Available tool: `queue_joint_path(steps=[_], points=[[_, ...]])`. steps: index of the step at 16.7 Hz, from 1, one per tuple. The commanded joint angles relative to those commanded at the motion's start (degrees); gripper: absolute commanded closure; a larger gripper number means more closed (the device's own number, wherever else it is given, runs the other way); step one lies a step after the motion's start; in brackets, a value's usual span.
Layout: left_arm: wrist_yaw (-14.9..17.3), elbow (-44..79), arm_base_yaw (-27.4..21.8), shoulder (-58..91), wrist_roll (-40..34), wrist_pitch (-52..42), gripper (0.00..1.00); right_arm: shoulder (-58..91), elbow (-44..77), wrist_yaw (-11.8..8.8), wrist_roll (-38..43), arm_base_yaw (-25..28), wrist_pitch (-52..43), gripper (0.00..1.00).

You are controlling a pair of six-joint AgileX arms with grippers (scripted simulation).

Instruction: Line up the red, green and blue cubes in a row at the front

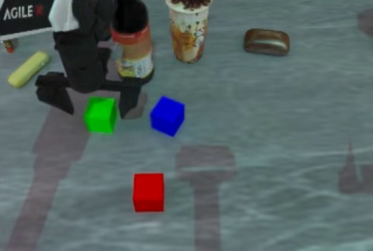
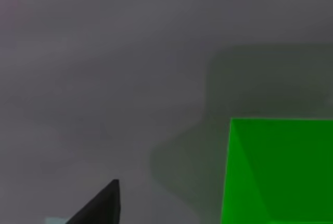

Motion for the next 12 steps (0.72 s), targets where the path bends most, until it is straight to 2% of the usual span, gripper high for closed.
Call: queue_joint_path(steps=[6,12], points=[[0.01,-1.73,-0.02,0.97,-0.01,2.32,0.00,0.00,0.00,0.00,0.00,0.00,0.00,0.00],[0.01,-1.73,-0.02,0.97,-0.01,2.32,0.45,0.00,0.00,0.00,0.00,0.00,0.00,0.00]])
